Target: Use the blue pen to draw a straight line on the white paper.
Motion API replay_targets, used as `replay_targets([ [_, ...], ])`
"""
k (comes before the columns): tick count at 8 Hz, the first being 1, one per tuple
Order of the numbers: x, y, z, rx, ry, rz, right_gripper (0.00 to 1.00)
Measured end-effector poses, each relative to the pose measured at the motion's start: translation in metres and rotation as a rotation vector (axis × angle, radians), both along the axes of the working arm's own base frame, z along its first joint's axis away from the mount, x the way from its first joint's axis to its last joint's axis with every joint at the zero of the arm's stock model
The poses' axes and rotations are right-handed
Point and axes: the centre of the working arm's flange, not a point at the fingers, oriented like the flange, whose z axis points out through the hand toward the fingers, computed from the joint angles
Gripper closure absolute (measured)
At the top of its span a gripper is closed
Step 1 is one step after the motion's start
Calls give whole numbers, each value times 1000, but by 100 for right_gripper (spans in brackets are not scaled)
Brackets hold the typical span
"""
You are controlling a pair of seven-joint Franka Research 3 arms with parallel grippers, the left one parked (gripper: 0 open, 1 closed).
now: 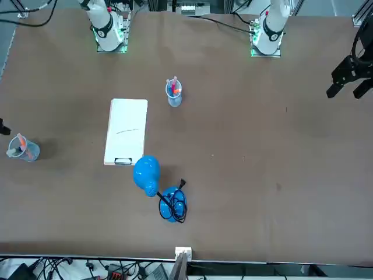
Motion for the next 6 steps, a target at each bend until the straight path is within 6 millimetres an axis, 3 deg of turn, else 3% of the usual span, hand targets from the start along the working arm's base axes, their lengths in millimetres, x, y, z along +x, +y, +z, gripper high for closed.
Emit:
replay_targets([
  [3,-30,78,71,28,-7,-65,0],
  [5,-47,125,91,34,-8,-78,0],
  [6,-57,136,91,35,-4,-68,0],
])
